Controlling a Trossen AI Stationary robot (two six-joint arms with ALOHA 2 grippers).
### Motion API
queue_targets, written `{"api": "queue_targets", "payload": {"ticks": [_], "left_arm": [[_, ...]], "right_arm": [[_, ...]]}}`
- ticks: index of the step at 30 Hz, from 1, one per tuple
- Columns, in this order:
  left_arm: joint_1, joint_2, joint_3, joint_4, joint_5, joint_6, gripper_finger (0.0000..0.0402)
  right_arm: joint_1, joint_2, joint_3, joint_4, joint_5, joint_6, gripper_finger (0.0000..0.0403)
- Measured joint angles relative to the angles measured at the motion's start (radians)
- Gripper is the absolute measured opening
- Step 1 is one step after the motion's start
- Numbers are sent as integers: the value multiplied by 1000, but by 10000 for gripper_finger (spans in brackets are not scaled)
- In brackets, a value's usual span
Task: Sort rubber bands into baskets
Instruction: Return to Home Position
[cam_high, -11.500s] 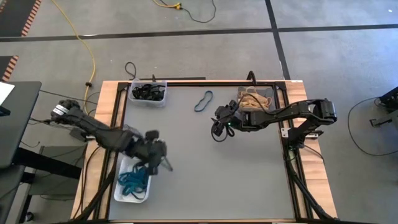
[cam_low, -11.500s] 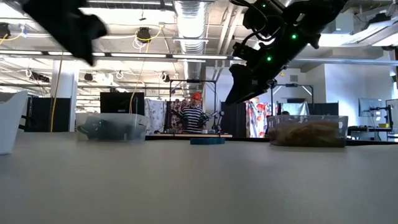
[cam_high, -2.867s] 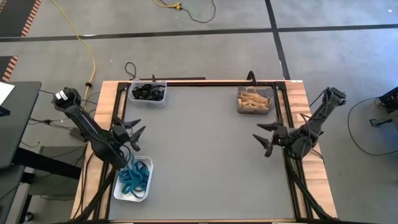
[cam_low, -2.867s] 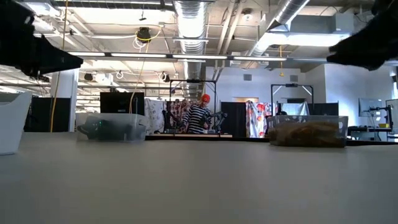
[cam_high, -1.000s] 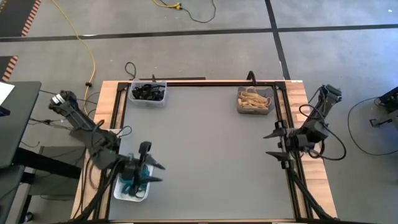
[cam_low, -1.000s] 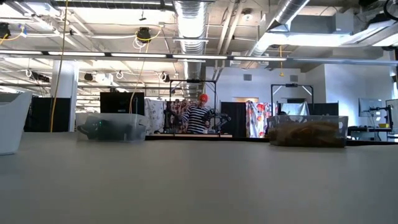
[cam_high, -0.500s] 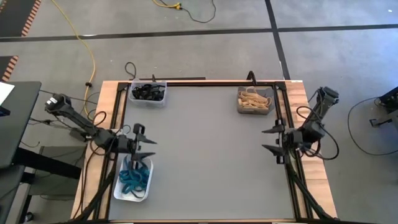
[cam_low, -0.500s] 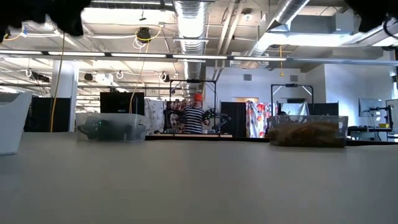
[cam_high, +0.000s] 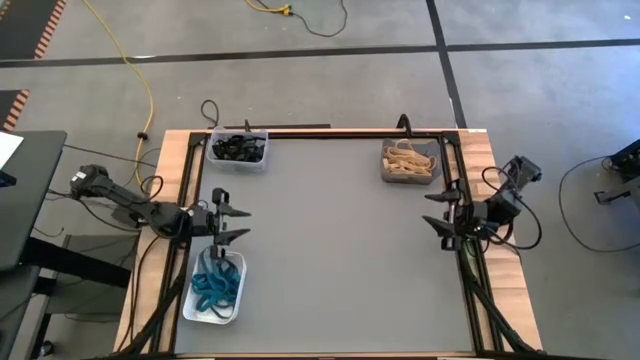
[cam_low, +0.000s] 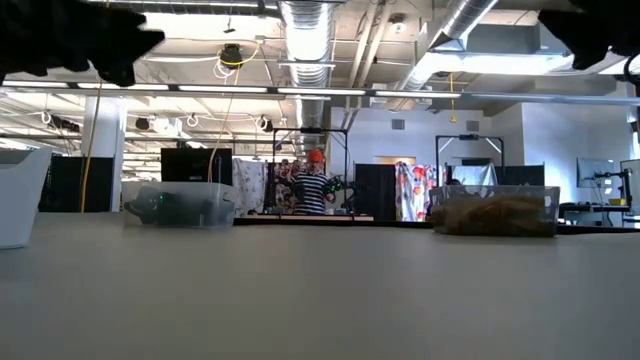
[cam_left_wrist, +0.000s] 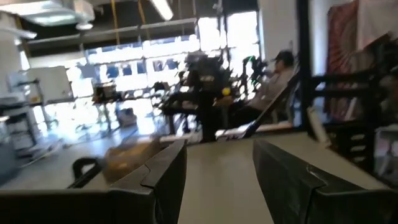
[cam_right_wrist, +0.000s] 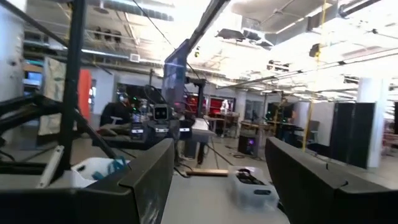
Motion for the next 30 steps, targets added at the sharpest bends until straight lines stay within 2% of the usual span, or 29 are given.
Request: {"api": "queue_targets", "payload": {"ticks": [6, 15, 24, 30], "left_arm": [[72, -15, 0, -93, 27, -35, 176], [112, -14, 0, -90, 48, -14, 176], [112, -14, 0, -95, -50, -110, 176], [112, -14, 0, -215, -54, -179, 176]], "right_arm": [[-56, -3, 0, -76, 17, 64, 282], [-115, -3, -1, -86, 21, 110, 282], [-115, -3, -2, -89, 21, 110, 282], [-115, -3, -2, -88, 21, 109, 282]]}}
